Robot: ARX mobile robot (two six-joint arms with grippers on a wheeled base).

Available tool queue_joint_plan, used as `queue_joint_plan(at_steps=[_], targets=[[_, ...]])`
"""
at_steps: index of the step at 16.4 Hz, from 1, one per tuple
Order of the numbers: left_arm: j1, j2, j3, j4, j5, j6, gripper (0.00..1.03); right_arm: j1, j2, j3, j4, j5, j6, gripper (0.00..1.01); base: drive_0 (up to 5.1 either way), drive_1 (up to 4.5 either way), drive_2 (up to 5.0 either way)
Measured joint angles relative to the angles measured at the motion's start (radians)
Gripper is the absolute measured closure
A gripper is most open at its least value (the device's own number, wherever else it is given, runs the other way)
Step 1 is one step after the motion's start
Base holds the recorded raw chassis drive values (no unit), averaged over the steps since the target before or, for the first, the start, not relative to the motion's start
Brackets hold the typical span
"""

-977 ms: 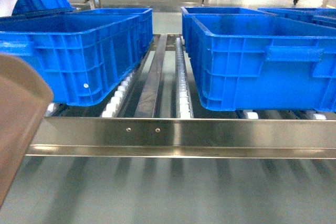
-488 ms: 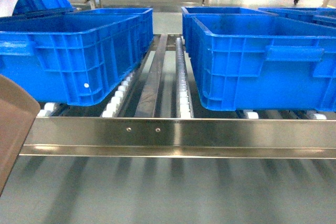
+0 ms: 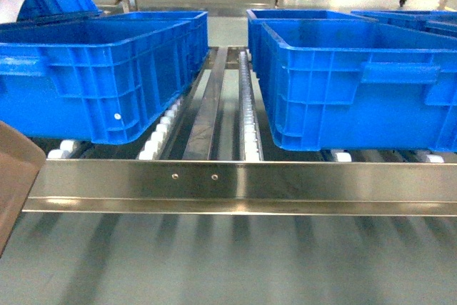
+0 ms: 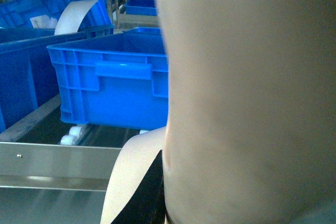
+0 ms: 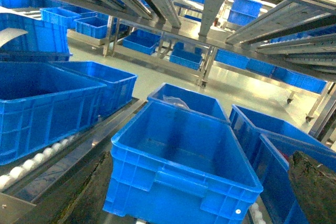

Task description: Place part in tray to right shelf

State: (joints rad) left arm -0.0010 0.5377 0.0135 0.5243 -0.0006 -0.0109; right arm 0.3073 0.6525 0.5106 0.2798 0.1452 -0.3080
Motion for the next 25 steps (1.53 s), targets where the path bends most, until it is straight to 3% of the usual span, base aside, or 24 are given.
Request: queue_joint_plan(at_steps=[7, 15, 16, 17, 18, 19, 20, 21, 23, 25], targets=[[0.0, -0.214, 0.0, -0.211, 0.0, 0.0, 0.86, 0.0, 0.0, 0.0, 0.0, 0.0, 0.0, 0.03, 0.0, 0.0, 0.0], [0.0, -0.367, 0.0, -0.363, 0.0, 0.0, 0.86, 0.0, 0.0, 0.0, 0.0, 0.0, 0.0, 0.03, 0.0, 0.0, 0.0], [0.0, -0.47, 0.0, -0.514, 0.003, 0.002, 0.86, 0.0, 0.0, 0.0, 0.0, 0.0, 0.0, 0.03, 0.0, 0.0, 0.0], [0.0, -0.529, 0.0, -0.547, -0.001, 0.0, 0.86, 0.0, 0.0, 0.0, -0.002, 0.0, 0.0, 0.03, 0.0, 0.0, 0.0], [0.0, -0.533, 0.002, -0.511, -0.001, 0.0, 0.86, 0.005, 0.0, 0.008, -0.042, 0.021, 0.02, 0.05, 0.0, 0.0, 0.0], [0.0, -0.532, 0.0, -0.546, 0.0, -0.001, 0.86, 0.008, -0.022, 0.008, -0.148, 0.116, 0.106, 0.18, 0.0, 0.0, 0.0], [0.0, -0.531, 0.0, -0.538, -0.001, 0.0, 0.86, -0.038, -0.068, -0.059, -0.136, 0.119, 0.204, 0.32, 0.0, 0.0, 0.0], [0.0, -0.533, 0.0, -0.528, 0.0, 0.0, 0.86, -0.069, -0.104, -0.114, -0.123, 0.102, 0.244, 0.43, 0.0, 0.0, 0.0], [0.0, -0.533, 0.0, -0.536, 0.0, 0.0, 0.86, -0.122, -0.167, -0.208, -0.098, 0.043, 0.282, 0.69, 0.0, 0.0, 0.0], [0.0, -0.533, 0.0, -0.535, 0.0, 0.0, 0.86, -0.164, -0.217, -0.274, -0.085, 0.002, 0.29, 0.93, 0.0, 0.0, 0.0]])
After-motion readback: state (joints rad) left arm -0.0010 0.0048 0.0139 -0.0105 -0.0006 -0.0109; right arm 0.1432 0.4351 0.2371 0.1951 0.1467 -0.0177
